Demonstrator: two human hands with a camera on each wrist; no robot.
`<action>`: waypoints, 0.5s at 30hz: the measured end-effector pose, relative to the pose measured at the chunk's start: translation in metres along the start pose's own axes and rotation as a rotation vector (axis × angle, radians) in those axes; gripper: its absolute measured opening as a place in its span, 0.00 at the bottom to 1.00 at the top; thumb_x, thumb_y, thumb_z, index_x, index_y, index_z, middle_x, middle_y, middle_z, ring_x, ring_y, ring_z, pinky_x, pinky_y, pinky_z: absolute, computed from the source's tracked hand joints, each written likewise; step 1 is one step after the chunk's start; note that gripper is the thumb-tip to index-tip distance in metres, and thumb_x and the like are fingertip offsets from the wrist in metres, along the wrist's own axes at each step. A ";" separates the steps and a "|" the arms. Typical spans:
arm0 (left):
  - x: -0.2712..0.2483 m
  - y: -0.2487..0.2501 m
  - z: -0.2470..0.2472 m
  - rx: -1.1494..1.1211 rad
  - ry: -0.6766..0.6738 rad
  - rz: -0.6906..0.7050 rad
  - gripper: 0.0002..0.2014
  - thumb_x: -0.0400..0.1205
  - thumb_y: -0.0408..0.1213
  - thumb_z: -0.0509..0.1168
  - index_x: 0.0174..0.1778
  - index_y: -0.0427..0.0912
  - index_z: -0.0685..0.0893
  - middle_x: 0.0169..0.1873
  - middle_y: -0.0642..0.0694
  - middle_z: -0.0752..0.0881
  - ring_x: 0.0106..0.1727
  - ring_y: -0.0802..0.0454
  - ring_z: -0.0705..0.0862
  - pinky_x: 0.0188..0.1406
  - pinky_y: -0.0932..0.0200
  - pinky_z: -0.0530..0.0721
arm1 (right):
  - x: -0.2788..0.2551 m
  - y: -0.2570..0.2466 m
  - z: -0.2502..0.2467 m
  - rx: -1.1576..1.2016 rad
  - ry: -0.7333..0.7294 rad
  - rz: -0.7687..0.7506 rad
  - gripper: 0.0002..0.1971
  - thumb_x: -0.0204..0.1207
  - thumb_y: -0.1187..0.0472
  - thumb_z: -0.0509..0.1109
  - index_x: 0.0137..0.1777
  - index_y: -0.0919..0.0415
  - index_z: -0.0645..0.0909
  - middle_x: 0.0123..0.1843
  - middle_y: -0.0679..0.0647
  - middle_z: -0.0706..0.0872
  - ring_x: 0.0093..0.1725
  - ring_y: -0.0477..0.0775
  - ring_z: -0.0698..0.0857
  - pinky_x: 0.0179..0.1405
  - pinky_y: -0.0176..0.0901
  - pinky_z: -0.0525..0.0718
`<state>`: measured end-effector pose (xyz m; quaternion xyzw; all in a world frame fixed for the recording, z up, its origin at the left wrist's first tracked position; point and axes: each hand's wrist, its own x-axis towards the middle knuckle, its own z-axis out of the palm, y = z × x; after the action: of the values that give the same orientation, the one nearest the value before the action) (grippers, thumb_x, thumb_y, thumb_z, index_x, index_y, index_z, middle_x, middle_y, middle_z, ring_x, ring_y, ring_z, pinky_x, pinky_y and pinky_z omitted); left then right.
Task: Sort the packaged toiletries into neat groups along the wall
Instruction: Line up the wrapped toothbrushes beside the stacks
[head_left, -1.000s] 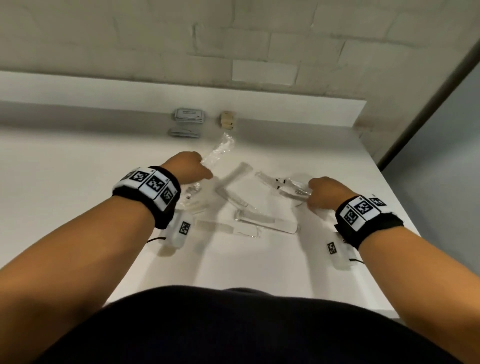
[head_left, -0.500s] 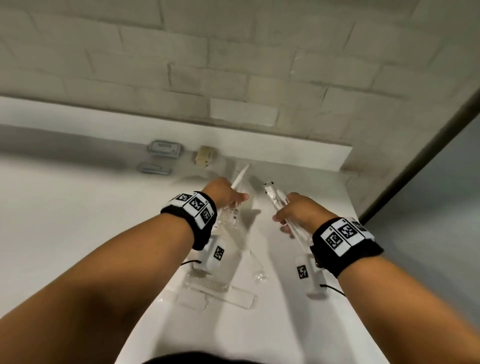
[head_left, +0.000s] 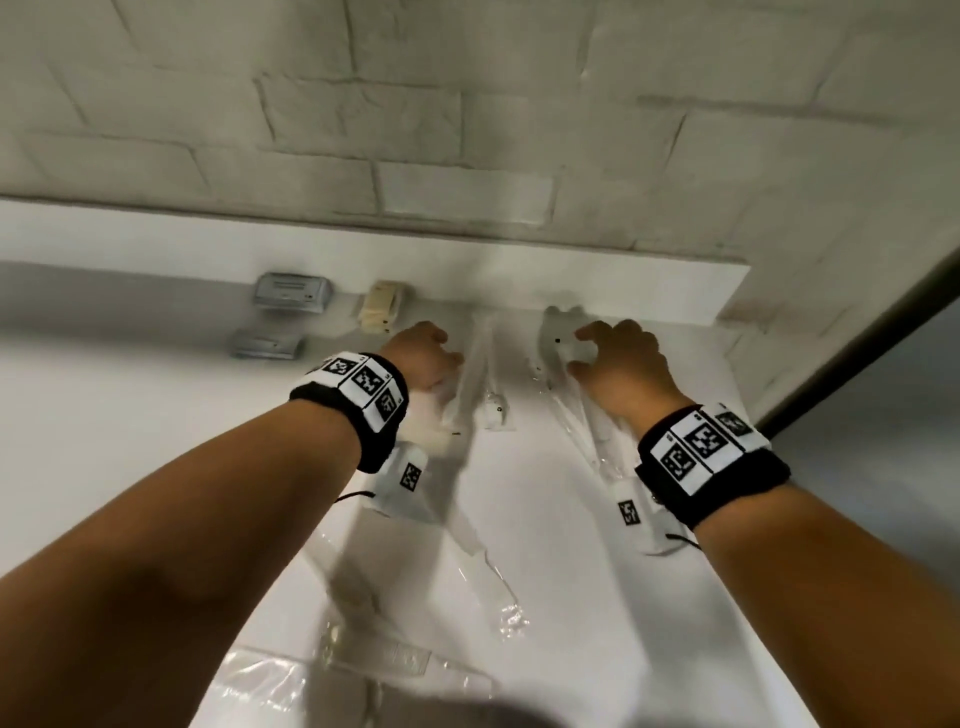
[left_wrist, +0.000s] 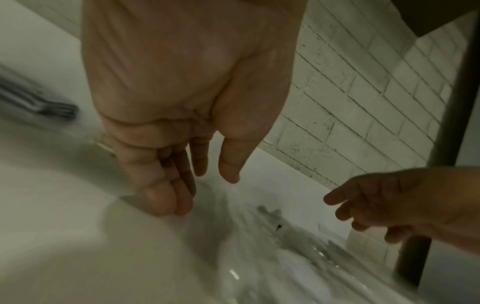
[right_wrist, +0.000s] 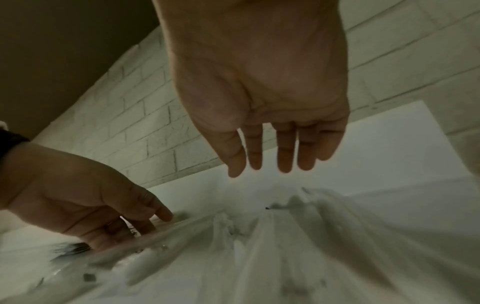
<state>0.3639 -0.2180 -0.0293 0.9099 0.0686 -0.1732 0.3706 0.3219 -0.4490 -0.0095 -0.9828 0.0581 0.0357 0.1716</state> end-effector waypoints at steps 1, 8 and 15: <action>0.000 -0.002 -0.006 0.035 -0.014 0.042 0.22 0.80 0.38 0.67 0.70 0.43 0.74 0.56 0.37 0.88 0.53 0.40 0.87 0.57 0.48 0.86 | 0.003 -0.002 -0.001 0.001 0.009 -0.077 0.19 0.78 0.51 0.65 0.69 0.48 0.77 0.67 0.59 0.76 0.68 0.64 0.74 0.67 0.52 0.75; -0.009 -0.014 -0.008 0.542 -0.167 0.430 0.22 0.81 0.31 0.57 0.65 0.59 0.83 0.57 0.44 0.81 0.56 0.45 0.84 0.52 0.58 0.78 | 0.007 -0.045 0.017 -0.245 -0.233 -0.546 0.23 0.78 0.64 0.59 0.65 0.37 0.80 0.58 0.52 0.78 0.59 0.60 0.80 0.58 0.48 0.78; -0.022 -0.034 -0.003 0.674 -0.031 0.500 0.19 0.80 0.39 0.65 0.67 0.56 0.82 0.56 0.43 0.79 0.55 0.43 0.82 0.54 0.57 0.76 | -0.002 -0.062 0.038 -0.508 -0.128 -0.637 0.15 0.79 0.62 0.58 0.64 0.54 0.76 0.59 0.60 0.75 0.58 0.63 0.78 0.54 0.51 0.72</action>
<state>0.3355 -0.1915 -0.0413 0.9662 -0.2205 -0.1043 0.0837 0.3254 -0.3775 -0.0244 -0.9586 -0.2704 0.0549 -0.0708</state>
